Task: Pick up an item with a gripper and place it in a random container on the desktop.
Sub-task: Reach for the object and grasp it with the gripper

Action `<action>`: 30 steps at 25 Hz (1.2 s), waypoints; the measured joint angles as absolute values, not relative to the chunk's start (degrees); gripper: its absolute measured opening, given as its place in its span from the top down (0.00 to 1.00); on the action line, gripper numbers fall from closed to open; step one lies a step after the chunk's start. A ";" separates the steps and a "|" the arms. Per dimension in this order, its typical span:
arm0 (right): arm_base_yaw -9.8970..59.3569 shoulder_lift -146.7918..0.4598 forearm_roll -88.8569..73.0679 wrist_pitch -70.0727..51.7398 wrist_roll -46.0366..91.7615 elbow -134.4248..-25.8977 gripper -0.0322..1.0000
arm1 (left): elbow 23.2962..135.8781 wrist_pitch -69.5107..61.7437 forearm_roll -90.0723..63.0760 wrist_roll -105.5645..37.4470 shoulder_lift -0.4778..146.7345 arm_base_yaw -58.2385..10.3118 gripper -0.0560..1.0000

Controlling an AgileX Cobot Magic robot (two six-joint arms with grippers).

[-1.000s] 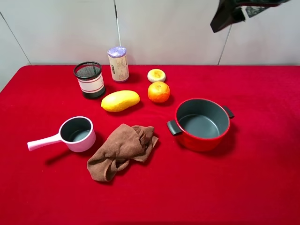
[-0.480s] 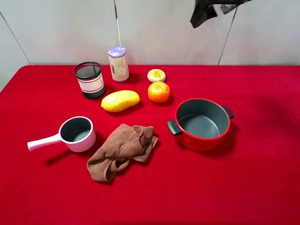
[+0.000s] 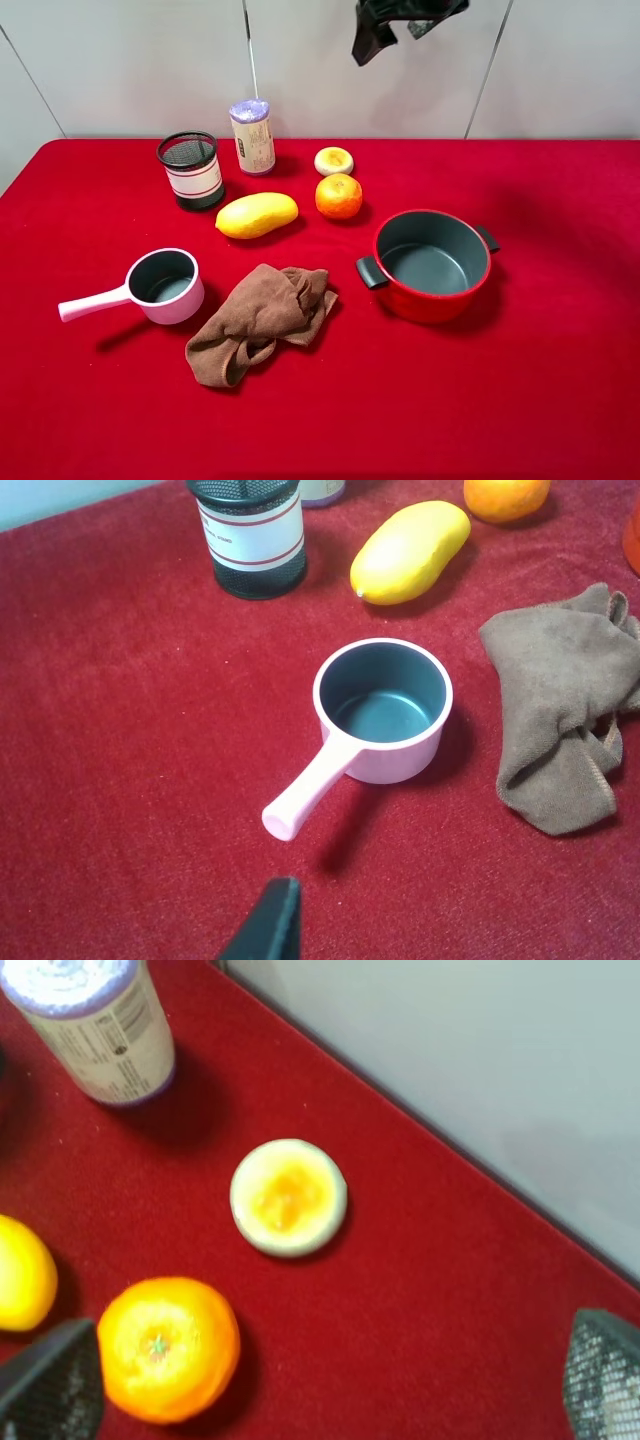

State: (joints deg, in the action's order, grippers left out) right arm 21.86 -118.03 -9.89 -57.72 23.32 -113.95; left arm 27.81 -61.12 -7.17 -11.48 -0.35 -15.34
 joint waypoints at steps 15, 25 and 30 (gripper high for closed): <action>22.14 -131.60 -14.46 -58.58 26.13 -125.88 0.30 | 27.81 -61.12 -7.17 -11.48 -0.35 -15.34 0.02; 22.14 -136.87 -14.71 -55.41 26.13 -127.08 0.30 | 27.81 -61.12 -7.17 -11.48 -0.35 -15.34 0.02; 22.14 -138.74 -14.93 -52.05 26.19 -127.08 0.30 | 27.81 -61.12 -7.17 -11.48 -0.35 -15.34 0.02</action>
